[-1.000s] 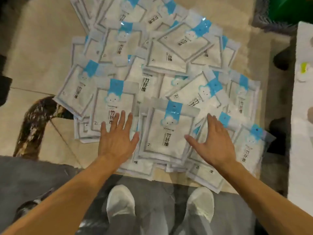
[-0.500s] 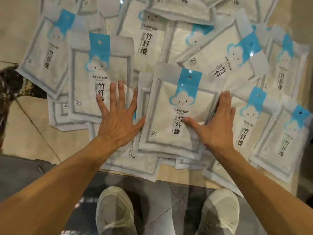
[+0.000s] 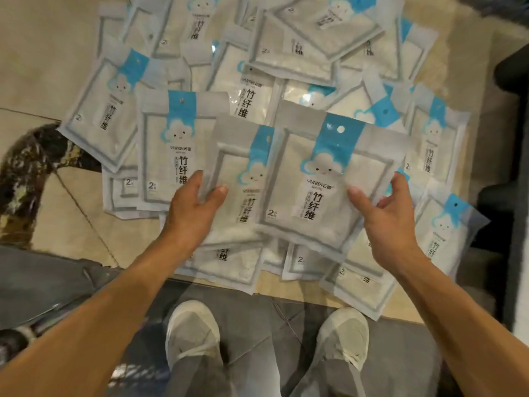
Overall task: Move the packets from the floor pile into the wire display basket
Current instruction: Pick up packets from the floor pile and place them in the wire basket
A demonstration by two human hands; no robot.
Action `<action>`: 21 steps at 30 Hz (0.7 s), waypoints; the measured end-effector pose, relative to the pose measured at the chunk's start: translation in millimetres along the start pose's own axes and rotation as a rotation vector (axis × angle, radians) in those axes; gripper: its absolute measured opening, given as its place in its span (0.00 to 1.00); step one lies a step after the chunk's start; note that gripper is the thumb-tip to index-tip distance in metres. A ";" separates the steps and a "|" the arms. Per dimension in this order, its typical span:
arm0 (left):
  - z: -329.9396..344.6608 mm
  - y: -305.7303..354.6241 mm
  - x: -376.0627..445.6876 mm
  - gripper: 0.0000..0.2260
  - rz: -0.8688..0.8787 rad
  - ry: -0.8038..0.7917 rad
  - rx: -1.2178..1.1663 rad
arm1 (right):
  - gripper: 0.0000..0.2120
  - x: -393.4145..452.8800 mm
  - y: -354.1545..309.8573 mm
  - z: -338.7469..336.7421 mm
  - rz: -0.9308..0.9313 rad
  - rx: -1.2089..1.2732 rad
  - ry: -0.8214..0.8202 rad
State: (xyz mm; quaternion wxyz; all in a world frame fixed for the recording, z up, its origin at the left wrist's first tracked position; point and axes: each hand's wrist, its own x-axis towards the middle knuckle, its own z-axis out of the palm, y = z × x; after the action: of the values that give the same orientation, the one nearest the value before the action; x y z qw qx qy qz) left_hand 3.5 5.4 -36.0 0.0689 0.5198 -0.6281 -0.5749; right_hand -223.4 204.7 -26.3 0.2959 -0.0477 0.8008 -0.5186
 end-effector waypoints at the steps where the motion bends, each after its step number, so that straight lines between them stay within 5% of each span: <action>1: -11.3 9.2 -4.6 0.12 -0.030 -0.007 -0.076 | 0.18 -4.0 -14.0 -4.7 0.010 0.010 -0.023; 5: -60.7 56.2 -22.5 0.21 -0.056 0.104 -0.096 | 0.11 -19.4 -84.1 -20.5 0.019 0.059 -0.075; 8: -102.9 102.5 -44.4 0.11 -0.067 0.144 -0.186 | 0.13 -32.4 -148.8 -29.9 0.072 0.116 -0.097; 13: -184.0 211.8 -101.4 0.10 -0.122 0.161 -0.349 | 0.20 -68.4 -302.0 -43.2 0.136 0.155 -0.198; 21: -318.0 412.6 -212.6 0.11 -0.053 0.197 -0.554 | 0.12 -153.9 -560.8 -39.9 0.070 0.119 -0.345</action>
State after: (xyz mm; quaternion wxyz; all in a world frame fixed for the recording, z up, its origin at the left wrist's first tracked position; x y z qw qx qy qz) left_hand 80.0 -128.9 504.9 0.2539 0.5507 -0.4236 -0.6729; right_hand -247.3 39.1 532.1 0.4490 -0.0904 0.7071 -0.5388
